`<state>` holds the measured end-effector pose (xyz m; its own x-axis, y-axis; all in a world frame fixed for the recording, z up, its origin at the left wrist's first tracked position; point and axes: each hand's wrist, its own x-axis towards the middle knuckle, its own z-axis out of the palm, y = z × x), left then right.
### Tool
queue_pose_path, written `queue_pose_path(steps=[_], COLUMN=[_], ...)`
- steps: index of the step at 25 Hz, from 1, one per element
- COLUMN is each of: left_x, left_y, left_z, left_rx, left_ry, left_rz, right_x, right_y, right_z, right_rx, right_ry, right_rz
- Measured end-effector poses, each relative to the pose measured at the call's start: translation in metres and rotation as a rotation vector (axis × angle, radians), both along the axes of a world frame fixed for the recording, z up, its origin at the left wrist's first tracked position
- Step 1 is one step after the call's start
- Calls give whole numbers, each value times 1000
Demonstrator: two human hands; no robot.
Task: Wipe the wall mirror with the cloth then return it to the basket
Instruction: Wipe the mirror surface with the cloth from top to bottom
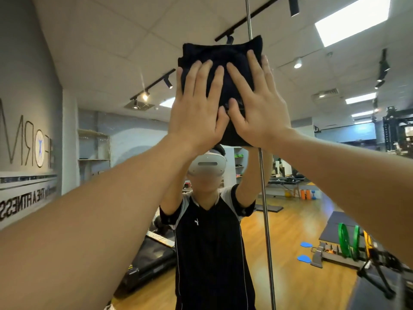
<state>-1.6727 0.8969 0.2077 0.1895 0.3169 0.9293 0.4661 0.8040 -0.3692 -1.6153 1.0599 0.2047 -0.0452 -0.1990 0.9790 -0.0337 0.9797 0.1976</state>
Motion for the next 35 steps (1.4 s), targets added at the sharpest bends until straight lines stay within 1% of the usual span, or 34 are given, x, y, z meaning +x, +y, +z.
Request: queue_pose_path(steps=[4, 11, 18, 26, 35], left_x=[-1, -5, -20, -50, -89], left_y=[-6, -22, -61, -140, -256], left_z=[0, 1, 2, 6, 6], left_rx=[-41, -60, -49, -44, -63], left_ry=[2, 10, 7, 28, 53], left_rz=[26, 33, 24, 27, 2], right_x=[0, -8, -23, -51, -91], right_y=[-4, -24, -63, -143, -259], right_z=[-3, -5, -1, 2, 2], right_rx=[-22, -44, -32, -15, -15], right_ry=[7, 41, 40, 69, 54], right_rz=[-1, 4, 5, 5, -9])
